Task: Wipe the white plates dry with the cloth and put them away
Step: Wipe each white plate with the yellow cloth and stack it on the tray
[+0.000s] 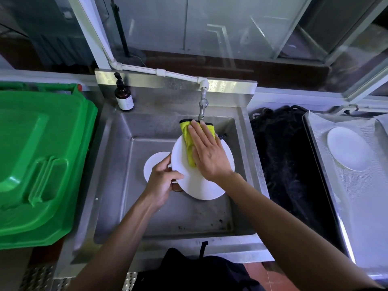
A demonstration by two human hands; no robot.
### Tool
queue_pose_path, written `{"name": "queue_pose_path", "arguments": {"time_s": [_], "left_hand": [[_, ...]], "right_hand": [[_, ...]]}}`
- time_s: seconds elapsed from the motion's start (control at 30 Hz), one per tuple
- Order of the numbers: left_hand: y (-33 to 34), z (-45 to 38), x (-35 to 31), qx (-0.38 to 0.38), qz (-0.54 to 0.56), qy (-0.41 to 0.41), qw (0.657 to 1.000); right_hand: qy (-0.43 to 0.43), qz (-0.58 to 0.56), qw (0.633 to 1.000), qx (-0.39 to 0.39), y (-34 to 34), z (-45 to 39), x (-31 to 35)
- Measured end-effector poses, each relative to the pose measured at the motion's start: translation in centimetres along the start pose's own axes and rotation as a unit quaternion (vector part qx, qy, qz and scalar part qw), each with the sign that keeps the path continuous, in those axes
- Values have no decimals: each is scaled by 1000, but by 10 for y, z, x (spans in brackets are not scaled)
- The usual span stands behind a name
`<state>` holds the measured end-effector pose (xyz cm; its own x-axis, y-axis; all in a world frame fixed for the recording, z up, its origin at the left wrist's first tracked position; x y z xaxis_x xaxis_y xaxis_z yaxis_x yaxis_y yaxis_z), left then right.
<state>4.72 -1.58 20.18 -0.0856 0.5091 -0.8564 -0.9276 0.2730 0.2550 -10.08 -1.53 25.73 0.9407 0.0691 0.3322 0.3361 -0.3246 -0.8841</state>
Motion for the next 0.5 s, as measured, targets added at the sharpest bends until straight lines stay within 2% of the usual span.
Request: {"name": "queue_pose_path", "arguments": {"time_s": [0.33,0.5], "left_hand": [[-1,4,-6,-54,53,21,997],[-5,2,-7,-84,68,21,994]], "right_hand": [[103,23,994,-15,0,8,-36],[143,46,989,1,8,34,-47]]}}
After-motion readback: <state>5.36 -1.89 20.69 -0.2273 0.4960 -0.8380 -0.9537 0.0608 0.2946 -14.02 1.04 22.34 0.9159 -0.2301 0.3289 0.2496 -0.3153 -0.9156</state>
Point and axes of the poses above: each hand's wrist, its own z-axis away from the middle knuckle, its own y-axis out of the palm, x = y × z, the point moved 7 cm from there along -z, towards the middle knuckle, and after that the axes turned 10 degrees about -x, right-handed, at the moved point
